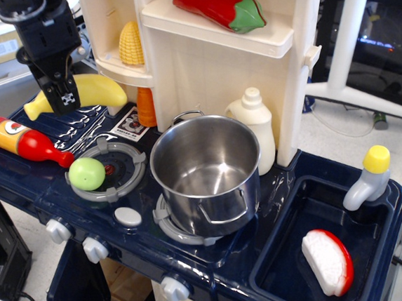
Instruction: Put banana in pot or pan
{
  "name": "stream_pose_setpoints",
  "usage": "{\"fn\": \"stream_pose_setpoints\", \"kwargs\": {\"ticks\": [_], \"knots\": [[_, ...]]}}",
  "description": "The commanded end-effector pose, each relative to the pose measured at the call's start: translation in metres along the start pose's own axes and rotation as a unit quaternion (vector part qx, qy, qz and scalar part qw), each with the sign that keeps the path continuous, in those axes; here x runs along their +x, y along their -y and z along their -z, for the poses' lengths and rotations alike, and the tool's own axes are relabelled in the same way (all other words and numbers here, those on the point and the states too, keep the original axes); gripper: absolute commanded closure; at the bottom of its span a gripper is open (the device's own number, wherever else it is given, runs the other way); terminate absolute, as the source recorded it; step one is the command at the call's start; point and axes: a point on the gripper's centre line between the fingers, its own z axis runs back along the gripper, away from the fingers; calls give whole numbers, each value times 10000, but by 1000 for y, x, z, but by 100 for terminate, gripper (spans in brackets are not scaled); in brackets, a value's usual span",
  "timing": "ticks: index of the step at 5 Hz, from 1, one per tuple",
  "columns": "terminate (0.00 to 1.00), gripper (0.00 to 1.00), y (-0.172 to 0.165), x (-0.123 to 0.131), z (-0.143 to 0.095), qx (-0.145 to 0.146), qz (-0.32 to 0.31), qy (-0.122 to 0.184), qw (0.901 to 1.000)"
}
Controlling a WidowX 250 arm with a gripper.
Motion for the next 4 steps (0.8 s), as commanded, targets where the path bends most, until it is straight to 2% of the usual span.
{"fn": "stream_pose_setpoints", "kwargs": {"ticks": [1,2,3,4], "knots": [[0,100,45,-1,-53,95,-413,-571,9975],[0,100,70,3,-67,75,-509,-694,9963],[0,100,101,11,-57,154,-372,-821,9958],[0,100,105,18,-49,313,831,-1204,9887]]}}
